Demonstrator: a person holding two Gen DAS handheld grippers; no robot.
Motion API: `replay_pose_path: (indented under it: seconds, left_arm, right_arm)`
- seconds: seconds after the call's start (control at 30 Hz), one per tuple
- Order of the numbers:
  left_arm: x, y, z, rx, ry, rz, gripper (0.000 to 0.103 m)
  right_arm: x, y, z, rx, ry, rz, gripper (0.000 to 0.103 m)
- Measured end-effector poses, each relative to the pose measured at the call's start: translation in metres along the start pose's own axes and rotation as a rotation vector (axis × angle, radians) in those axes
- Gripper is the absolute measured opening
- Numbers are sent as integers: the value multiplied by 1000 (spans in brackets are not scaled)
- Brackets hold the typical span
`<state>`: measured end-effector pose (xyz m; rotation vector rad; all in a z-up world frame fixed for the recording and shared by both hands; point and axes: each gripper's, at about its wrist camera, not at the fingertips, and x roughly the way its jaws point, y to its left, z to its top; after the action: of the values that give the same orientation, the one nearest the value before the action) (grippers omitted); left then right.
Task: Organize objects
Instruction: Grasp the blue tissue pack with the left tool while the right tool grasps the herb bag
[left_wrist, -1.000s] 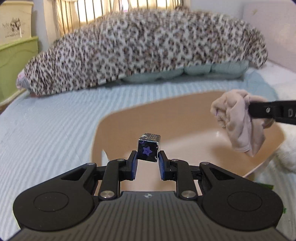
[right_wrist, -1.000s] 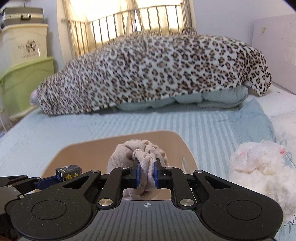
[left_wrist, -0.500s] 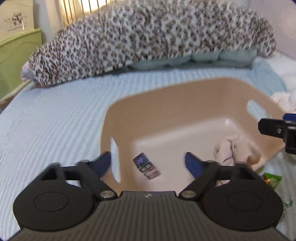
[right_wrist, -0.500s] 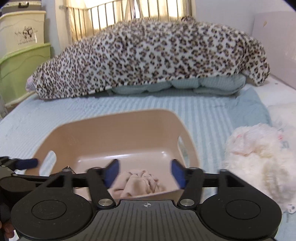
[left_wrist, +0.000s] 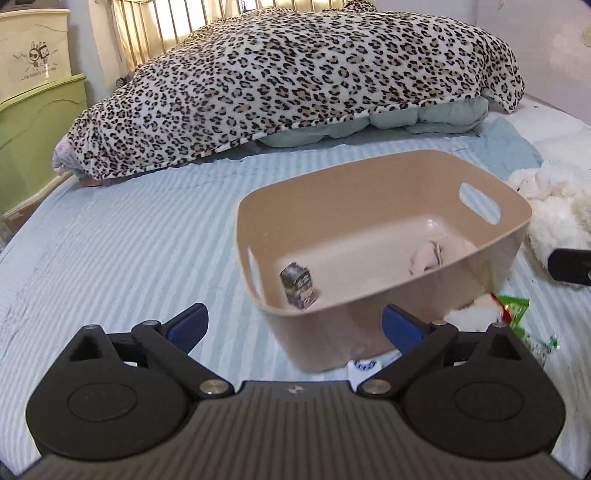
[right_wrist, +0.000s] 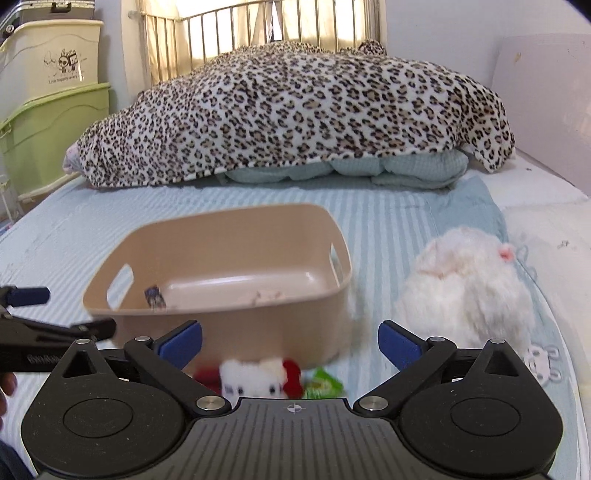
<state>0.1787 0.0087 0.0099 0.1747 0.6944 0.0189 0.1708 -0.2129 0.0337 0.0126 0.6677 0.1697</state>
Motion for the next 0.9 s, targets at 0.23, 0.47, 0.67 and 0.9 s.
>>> replay_pose_path:
  seconds: [0.23, 0.47, 0.67, 0.9]
  left_arm:
    - [-7, 2, -34, 7, 80, -40, 100]
    - [4, -8, -65, -16, 201, -110, 100]
    - [17, -19, -76, 13, 235, -111, 100]
    - [30, -15, -79, -16, 258, -134, 101]
  right_arm:
    - [2, -10, -27, 22, 65, -6, 103]
    - [17, -13, -51, 16, 144, -4, 103]
    - [39, -12, -66, 16, 211, 6, 103]
    - [69, -3, -79, -1, 265, 0, 103]
